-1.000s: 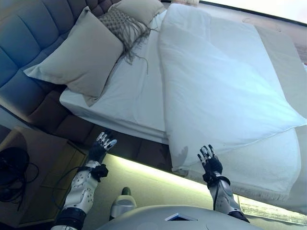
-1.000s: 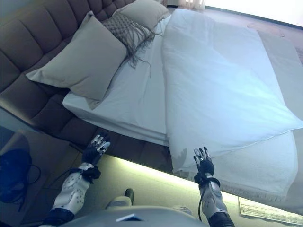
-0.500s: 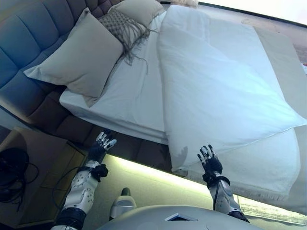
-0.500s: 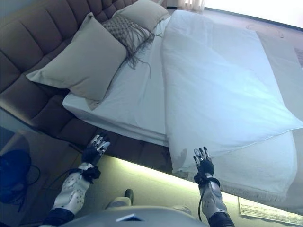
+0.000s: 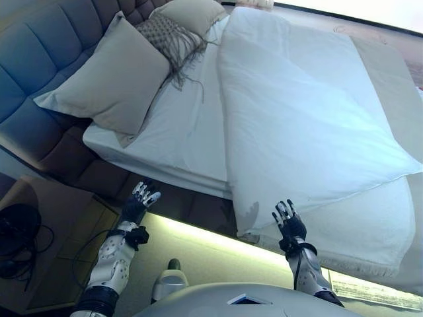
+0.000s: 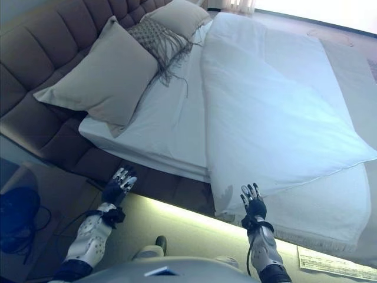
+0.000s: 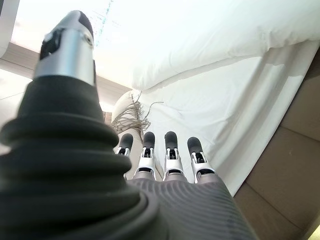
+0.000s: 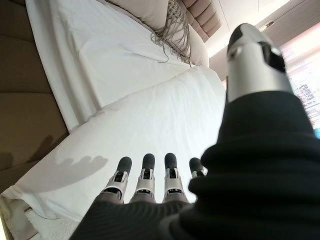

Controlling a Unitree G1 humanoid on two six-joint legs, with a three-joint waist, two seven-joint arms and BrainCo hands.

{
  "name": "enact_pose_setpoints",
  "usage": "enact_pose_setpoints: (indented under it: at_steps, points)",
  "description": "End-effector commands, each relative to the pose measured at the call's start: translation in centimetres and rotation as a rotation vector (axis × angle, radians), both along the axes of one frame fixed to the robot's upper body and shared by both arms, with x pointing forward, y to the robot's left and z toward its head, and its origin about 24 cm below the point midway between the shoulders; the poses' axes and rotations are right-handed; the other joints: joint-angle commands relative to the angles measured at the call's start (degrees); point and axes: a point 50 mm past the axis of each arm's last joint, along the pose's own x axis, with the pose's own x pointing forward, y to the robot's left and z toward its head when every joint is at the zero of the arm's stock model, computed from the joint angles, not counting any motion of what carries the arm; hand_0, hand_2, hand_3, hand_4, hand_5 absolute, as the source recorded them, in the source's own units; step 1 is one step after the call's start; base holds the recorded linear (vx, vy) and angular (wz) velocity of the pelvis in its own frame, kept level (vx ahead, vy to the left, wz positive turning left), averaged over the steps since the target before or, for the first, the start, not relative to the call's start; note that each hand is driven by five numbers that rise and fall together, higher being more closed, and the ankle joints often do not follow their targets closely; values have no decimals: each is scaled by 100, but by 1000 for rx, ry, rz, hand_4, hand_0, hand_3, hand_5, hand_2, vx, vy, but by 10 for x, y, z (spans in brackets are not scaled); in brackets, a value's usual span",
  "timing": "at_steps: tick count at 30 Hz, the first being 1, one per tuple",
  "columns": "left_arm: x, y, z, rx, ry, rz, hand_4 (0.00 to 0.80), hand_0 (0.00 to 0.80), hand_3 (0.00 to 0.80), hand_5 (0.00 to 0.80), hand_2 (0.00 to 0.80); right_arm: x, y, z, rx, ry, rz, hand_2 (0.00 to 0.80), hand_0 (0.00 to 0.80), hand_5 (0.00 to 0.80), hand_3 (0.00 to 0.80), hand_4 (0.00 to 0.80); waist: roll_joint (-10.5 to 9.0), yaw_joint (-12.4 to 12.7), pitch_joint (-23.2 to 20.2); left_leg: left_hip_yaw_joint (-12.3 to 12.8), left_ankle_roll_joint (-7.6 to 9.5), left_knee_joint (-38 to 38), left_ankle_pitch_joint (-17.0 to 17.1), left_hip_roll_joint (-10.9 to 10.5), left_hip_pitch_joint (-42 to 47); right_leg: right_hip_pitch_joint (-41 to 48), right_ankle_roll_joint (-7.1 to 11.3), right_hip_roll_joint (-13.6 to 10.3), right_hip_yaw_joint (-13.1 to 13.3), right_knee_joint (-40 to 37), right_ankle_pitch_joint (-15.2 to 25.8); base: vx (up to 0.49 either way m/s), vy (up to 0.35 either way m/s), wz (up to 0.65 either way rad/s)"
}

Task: Make the bed neatly

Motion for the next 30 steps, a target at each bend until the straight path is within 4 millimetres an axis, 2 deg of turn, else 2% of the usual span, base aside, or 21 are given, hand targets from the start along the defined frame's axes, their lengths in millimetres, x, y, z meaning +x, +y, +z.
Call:
enact_pose_setpoints:
  at_steps: [1, 6, 10, 12, 13, 14, 15, 17, 19, 23, 25, 28, 30]
  points:
    - [26, -8, 22, 3, -146, -34, 0, 0, 0, 0, 0, 17, -11, 20, -50, -116, -13, 0, 0, 0, 0, 0, 219, 119, 72, 389, 289, 91, -571, -37, 343, -656, -107, 127, -228, 146, 520, 40, 101, 0]
    - [25, -3, 23, 13, -142, -27, 0, 0, 0, 0, 0, 14, -15, 20, -55, -109, -24, 0, 0, 0, 0, 0, 206, 152, 147, 293, 415, 499, -724, -146, 203, -776, -72, -78, -162, 549, 402, 31, 110, 1]
    - [26, 7, 27, 44, -149, -19, 0, 0, 0, 0, 0, 22, -14, 27, -32, -157, -31, 0, 0, 0, 0, 0, 150, 198, 373, 159, 655, 1386, -1122, -397, -97, -1005, -80, -444, 63, 1270, 412, -2, 143, 2]
    - [27, 8, 28, 58, -149, -31, 0, 0, 0, 0, 0, 24, -13, 29, -25, -173, -40, 0, 0, 0, 0, 0, 211, 227, 465, 73, 883, 1514, -1253, -566, -162, -1176, -136, -678, 229, 2031, 500, 19, 235, 6]
    - [28, 9, 28, 64, -146, -36, 0, 0, 0, 0, 0, 24, -12, 29, -21, -176, -48, 0, 0, 0, 0, 0, 249, 220, 462, 56, 998, 1484, -1251, -647, -177, -1354, -142, -784, 295, 2443, 664, 32, 334, 10]
    - [29, 8, 28, 71, -141, -46, 0, 0, 0, 0, 0, 22, -12, 28, -14, -177, -60, 0, 0, 0, 0, 0, 329, 182, 505, -2, 1148, 1463, -1282, -769, -122, -1695, -137, -931, 449, 3184, 957, 48, 356, 14]
    - [30, 8, 28, 73, -139, -54, 0, 0, 0, 0, 0, 20, -13, 27, -6, -174, -69, 0, 0, 0, 0, 0, 392, 146, 514, -28, 1211, 1431, -1280, -833, -84, -1950, -156, -946, 569, 3674, 1068, 65, 347, 12]
    - [33, 8, 31, 66, -146, -60, 0, 0, 0, 0, 0, 15, -12, 24, -2, -159, -67, 0, 0, 0, 0, 0, 488, 92, 553, -69, 1236, 1413, -1258, -913, -17, -2297, -183, -929, 603, 4142, 1209, 106, 206, 32]
    - [35, 7, 34, 61, -153, -47, 0, 0, 0, 0, 0, 11, -10, 22, -5, -152, -55, 0, 0, 0, 0, 0, 483, 38, 577, -112, 1203, 1398, -1323, -968, 67, -2402, -166, -853, 575, 3779, 1315, 174, 6, 28]
    - [43, 4, 37, 58, -169, -18, 0, 0, 0, 0, 0, 21, -15, 23, -10, -167, -47, 0, 0, 0, 0, 0, 206, -116, 654, -316, 1059, 1539, -1730, -1139, 193, -2424, 56, -767, 578, 1625, 1697, 258, -191, 20]
    - [45, 5, 38, 54, -169, -11, 0, 0, 0, 0, 0, 29, -16, 25, -11, -170, -41, 0, 0, 0, 0, 0, 132, -142, 694, -379, 1016, 1582, -1904, -1120, 255, -2439, 153, -694, 590, 663, 1801, 328, -244, 23]
    - [40, 9, 34, 52, -146, -10, 0, 0, 0, 0, 0, 28, -14, 22, -8, -149, -32, 0, 0, 0, 0, 0, 80, -152, 707, -461, 1025, 1597, -2008, -1021, 338, -2471, 215, -584, 642, 214, 1880, 373, -230, 32]
    - [34, 11, 30, 53, -129, -10, 0, 0, 0, 0, 0, 23, -14, 18, -2, -135, -30, 0, 0, 0, 0, 0, 39, -143, 695, -513, 1019, 1636, -2099, -939, 393, -2483, 228, -572, 637, 250, 1899, 425, -291, 4]
